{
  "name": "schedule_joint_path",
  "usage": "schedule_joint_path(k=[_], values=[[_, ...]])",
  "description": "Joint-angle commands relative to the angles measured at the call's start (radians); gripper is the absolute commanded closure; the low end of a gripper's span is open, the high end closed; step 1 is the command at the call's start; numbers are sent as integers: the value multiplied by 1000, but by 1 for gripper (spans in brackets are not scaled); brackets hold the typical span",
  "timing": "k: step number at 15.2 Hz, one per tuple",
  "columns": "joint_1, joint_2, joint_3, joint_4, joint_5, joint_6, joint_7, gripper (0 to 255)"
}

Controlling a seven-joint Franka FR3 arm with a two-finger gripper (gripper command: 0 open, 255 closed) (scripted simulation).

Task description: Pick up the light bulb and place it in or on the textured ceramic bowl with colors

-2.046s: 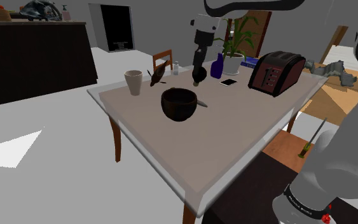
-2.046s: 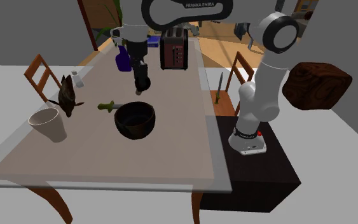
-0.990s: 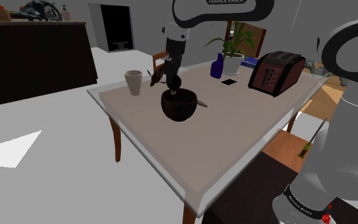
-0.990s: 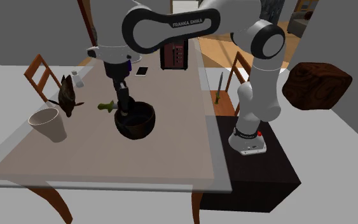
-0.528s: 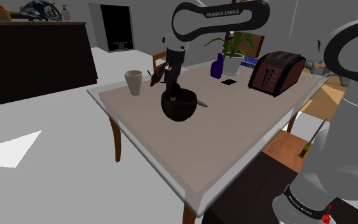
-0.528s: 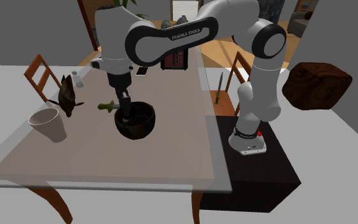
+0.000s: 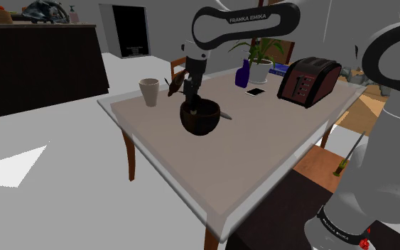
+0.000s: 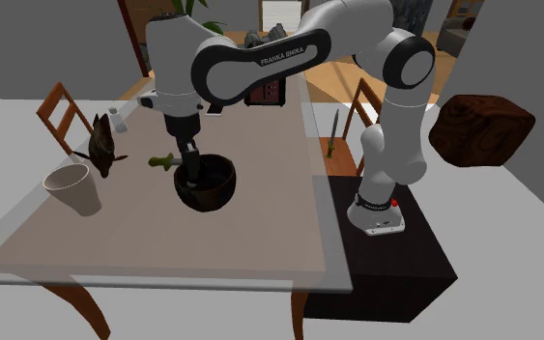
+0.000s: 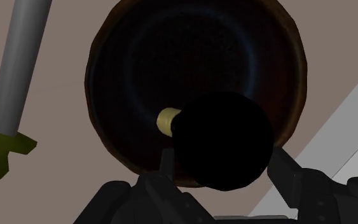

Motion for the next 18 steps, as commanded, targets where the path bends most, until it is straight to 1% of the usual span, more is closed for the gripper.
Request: schedule_joint_path(k=[1, 6, 10, 18], values=[[0, 0, 0, 0, 0, 0, 0, 0], [0, 0, 0, 0, 0, 0, 0, 0], [-3, -1, -2, 126, -1, -127, 1, 0], [-3, -1, -2, 126, -1, -127, 1, 0]])
